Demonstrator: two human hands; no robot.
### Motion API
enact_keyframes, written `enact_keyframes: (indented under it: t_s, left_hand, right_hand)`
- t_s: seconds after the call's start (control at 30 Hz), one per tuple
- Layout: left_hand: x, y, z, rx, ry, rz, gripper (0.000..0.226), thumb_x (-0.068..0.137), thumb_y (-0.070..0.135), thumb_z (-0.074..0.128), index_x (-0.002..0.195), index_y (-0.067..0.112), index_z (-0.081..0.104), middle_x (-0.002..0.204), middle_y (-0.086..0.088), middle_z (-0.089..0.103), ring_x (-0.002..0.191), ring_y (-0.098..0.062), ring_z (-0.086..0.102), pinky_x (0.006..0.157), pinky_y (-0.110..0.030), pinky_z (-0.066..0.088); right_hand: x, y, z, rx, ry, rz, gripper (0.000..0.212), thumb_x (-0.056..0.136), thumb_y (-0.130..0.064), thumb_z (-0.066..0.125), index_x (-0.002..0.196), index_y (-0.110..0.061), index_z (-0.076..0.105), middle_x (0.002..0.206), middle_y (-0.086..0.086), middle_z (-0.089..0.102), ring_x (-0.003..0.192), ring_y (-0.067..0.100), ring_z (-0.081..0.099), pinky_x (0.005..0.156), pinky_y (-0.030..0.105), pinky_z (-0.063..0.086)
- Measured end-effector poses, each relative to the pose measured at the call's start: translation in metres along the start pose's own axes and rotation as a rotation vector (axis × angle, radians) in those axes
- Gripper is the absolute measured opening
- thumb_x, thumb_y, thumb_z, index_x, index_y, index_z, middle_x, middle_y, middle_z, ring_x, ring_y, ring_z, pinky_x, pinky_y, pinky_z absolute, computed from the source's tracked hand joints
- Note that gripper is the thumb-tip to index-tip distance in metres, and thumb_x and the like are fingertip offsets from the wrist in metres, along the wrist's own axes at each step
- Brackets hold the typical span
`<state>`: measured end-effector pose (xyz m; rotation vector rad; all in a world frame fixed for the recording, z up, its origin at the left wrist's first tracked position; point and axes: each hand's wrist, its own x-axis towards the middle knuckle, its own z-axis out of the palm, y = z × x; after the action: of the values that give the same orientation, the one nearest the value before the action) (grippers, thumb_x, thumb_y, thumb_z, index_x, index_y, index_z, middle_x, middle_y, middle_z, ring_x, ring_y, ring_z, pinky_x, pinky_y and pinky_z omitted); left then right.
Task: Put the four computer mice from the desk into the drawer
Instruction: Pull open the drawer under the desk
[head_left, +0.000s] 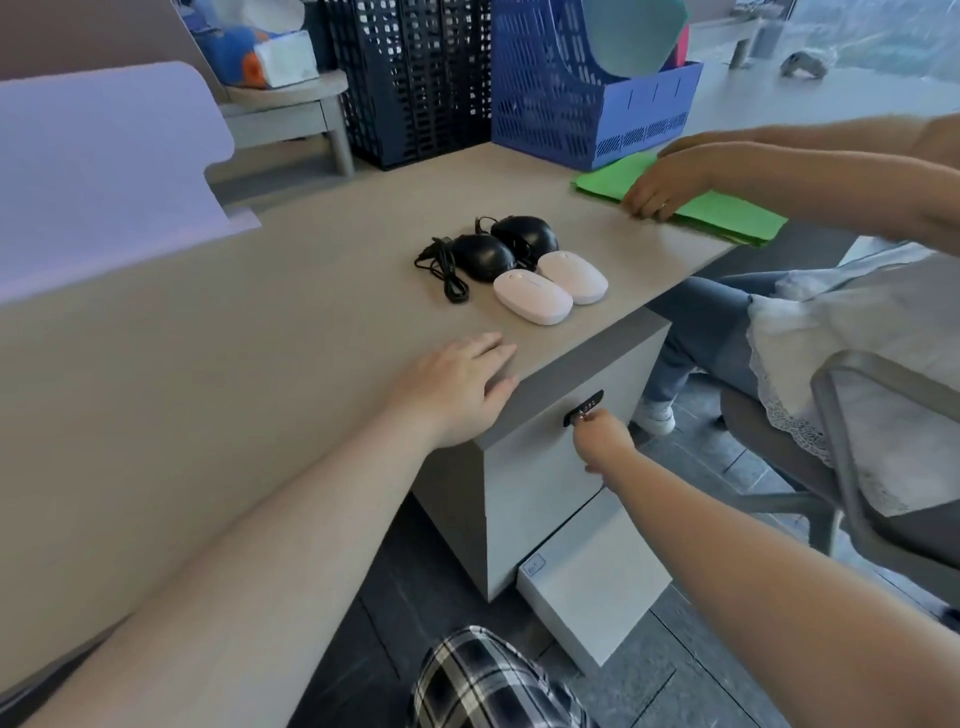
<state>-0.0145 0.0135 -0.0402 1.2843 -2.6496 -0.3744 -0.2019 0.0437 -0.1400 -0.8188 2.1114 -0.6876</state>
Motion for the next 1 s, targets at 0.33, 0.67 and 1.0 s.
enact_keyframes:
  t_s: [0.33, 0.67, 1.0]
  left_hand:
    - [0.002, -0.003, 0.002, 0.058, 0.015, 0.017, 0.052, 0.099, 0.041, 0.035, 0.148, 0.023, 0.031, 0.159, 0.003, 0.024, 0.146, -0.016, 0.02, 0.118, -0.035, 0.018]
    - [0.0, 0.001, 0.004, 0.133, -0.009, 0.037, 0.053, 0.102, 0.036, 0.027, 0.151, 0.018, 0.023, 0.161, -0.001, 0.019, 0.148, -0.017, 0.017, 0.12, -0.037, 0.017]
    - [-0.014, 0.015, 0.006, 0.26, -0.053, -0.033, 0.059, 0.102, 0.036, 0.022, 0.153, 0.012, 0.005, 0.163, -0.002, 0.002, 0.149, -0.015, 0.004, 0.12, -0.032, 0.006]
  right_hand:
    - [0.015, 0.005, 0.007, 0.217, -0.013, 0.063, 0.039, 0.094, -0.015, 0.041, 0.129, -0.005, 0.053, 0.133, 0.019, 0.056, 0.115, 0.033, 0.059, 0.053, 0.023, 0.043]
    - [-0.023, 0.039, -0.034, -0.224, 0.401, -0.312, 0.043, 0.094, -0.012, 0.04, 0.137, -0.015, 0.042, 0.147, 0.007, 0.04, 0.141, 0.028, 0.026, 0.112, 0.045, 0.031]
    - [-0.036, 0.029, -0.058, -0.766, 0.104, -0.446, 0.045, 0.1, -0.035, 0.03, 0.102, -0.013, 0.069, 0.102, 0.005, 0.069, 0.098, 0.025, 0.063, 0.083, 0.034, 0.051]
